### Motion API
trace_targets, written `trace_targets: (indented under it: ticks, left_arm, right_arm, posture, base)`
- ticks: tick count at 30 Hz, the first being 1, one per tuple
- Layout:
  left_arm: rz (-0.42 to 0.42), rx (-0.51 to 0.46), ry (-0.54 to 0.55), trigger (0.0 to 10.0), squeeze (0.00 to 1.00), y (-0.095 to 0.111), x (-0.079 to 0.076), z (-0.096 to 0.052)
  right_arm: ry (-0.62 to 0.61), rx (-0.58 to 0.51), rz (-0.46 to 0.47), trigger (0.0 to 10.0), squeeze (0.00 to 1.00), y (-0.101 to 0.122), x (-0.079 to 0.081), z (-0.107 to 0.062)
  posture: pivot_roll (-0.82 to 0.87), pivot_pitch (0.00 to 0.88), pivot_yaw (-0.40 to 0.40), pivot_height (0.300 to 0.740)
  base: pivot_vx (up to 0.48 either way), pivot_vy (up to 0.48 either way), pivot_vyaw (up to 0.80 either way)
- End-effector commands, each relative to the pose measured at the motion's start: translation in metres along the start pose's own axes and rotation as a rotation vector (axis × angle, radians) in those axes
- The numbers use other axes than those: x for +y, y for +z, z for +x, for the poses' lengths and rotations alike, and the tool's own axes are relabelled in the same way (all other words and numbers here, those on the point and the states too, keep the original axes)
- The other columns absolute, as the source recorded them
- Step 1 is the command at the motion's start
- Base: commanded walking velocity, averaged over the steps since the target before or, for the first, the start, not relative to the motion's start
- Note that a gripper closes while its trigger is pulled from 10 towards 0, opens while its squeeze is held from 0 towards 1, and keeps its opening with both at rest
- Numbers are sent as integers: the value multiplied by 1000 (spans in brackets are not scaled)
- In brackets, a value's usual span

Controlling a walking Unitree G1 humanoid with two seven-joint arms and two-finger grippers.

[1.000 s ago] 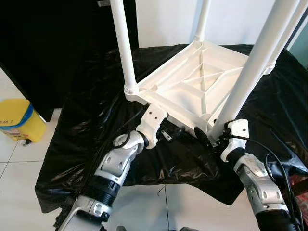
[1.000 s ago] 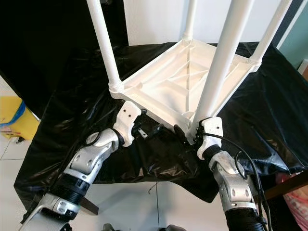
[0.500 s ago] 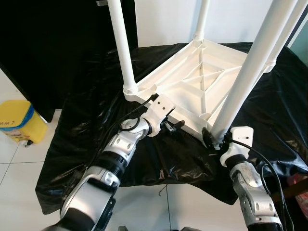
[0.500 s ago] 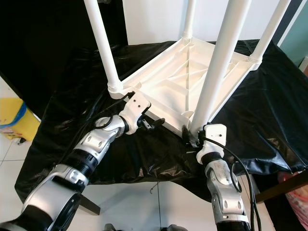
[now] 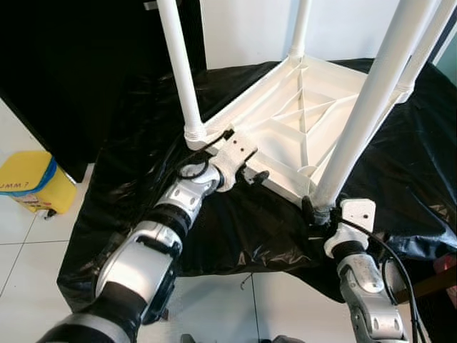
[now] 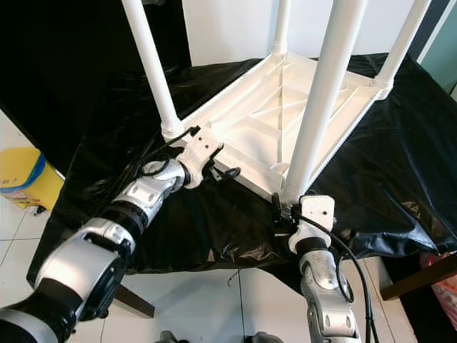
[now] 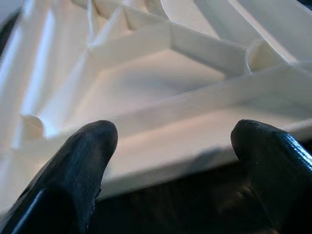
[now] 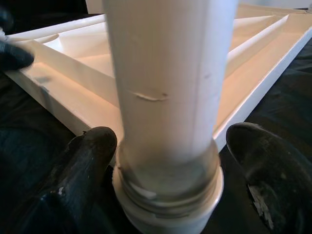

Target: Building children table

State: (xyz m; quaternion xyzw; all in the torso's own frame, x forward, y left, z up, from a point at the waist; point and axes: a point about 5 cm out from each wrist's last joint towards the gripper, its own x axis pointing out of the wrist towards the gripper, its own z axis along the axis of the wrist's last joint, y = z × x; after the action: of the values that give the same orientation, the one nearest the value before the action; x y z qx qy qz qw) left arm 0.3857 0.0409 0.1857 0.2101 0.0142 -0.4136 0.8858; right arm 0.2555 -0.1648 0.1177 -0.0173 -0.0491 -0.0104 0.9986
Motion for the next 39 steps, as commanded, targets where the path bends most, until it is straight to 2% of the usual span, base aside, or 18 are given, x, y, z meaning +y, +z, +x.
trace_targets:
  ticks: [1,4,8,10,12,16,17,22,25,29,31,34,35,39]
  left_arm:
    - [-1,29,246,10000,0,-6,14,-2]
    - [-41,25,334,10000,0,2,24,-2]
    - [-53,25,368,10000,0,5,27,0]
    - [-124,2,356,10000,0,7,26,1]
    - [-143,-4,352,10000,0,7,25,2]
    - [-141,-43,238,10000,0,6,17,3]
    - [-98,-49,191,10000,0,5,10,5]
    - [-66,-44,152,10000,0,3,-2,11]
    - [-182,-44,206,10000,0,5,-4,16]
    - [-190,-15,263,10000,0,4,-2,16]
    - [-228,12,384,10000,0,6,9,14]
    - [-247,22,431,10000,0,6,13,12]
    - [-271,46,480,10000,0,3,19,9]
    - [-305,106,555,10000,0,-4,30,1]
  right_arm:
    - [-4,12,1,10000,0,-2,2,0]
    - [-8,12,7,10000,0,-1,7,1]
    - [-2,11,5,10000,0,-1,10,-1]
    - [-2,12,2,10000,0,-1,11,-2]
    - [-2,12,1,10000,0,-1,11,-3]
    - [-12,12,-9,10000,0,0,9,-6]
    - [-17,14,-11,10000,0,0,7,-7]
    - [-29,16,-17,10000,0,0,7,-8]
    - [-31,12,-18,10000,0,3,8,-10]
    - [-29,9,-15,10000,0,6,10,-11]
    - [-22,-2,-11,10000,0,12,12,-13]
    - [-22,-3,-9,10000,0,13,12,-14]
    - [-22,-4,-9,10000,0,15,13,-15]
    - [-22,-6,-11,10000,0,17,13,-16]
  posture:
    - [-240,105,50,740]
    - [-240,108,53,740]
    - [-244,113,56,740]
    - [-248,118,56,740]
    - [-248,118,56,740]
    - [-258,135,58,740]
    - [-254,142,55,740]
    - [-258,153,51,740]
    - [-263,172,34,740]
    - [-271,185,35,740]
    - [-285,233,33,740]
    - [-285,233,33,740]
    - [-290,265,35,740]
    - [-285,279,36,740]
  base:
    - [0,0,0]
    - [0,0,0]
    - [0,0,0]
    - [0,0,0]
    - [0,0,0]
    - [0,0,0]
    - [0,0,0]
    - [0,0,0]
    - [0,0,0]
    - [0,0,0]
    - [0,0,0]
    - [0,0,0]
    - [0,0,0]
    - [0,0,0]
